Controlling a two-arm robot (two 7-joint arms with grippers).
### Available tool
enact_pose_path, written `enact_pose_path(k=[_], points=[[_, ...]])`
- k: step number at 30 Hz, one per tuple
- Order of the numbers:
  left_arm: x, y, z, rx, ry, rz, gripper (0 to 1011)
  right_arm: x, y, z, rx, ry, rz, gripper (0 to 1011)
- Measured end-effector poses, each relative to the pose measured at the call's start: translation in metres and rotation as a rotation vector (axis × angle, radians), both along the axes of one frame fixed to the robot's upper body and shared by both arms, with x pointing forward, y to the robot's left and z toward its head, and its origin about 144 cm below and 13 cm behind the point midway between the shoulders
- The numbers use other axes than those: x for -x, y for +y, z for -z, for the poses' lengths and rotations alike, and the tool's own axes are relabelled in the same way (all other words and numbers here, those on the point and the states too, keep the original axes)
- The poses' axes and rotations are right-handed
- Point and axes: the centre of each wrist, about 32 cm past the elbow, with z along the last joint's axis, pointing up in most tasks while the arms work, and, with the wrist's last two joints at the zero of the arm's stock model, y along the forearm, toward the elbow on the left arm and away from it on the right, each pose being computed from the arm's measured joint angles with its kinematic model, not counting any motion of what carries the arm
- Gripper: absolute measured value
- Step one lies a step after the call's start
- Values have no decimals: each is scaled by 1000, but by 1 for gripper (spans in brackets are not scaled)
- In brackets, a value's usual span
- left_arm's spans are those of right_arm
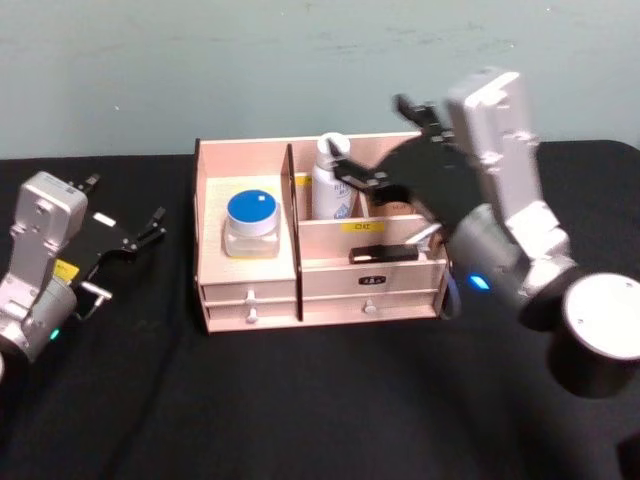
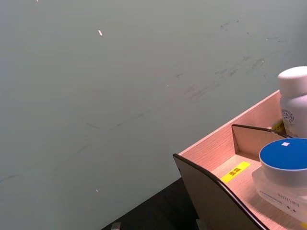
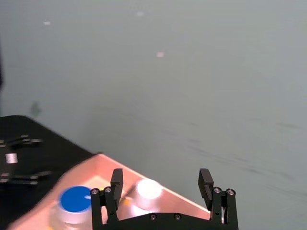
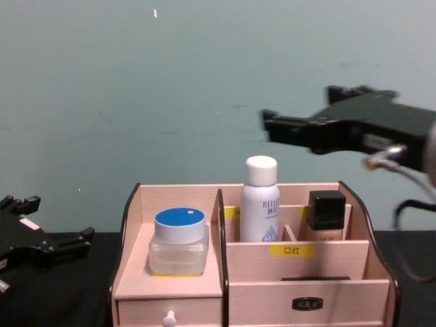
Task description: Pick up the facial cleanser and watermelon frost from the table and place them into the tiered storage box.
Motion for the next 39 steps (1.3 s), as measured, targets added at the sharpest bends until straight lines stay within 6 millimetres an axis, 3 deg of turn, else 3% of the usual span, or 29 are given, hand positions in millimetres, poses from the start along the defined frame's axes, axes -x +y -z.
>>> enact_pose_path(k=[8,17,39], points=[[0,0,0,0,0,0,1010,11,-40,13,-32,-12,154,1003],[0,0,0,0,0,0,1010,10,-71,39,-45,40,283,1003],[0,0,0,0,0,0,1010,-14,-85,81,-26,175,311,1003]])
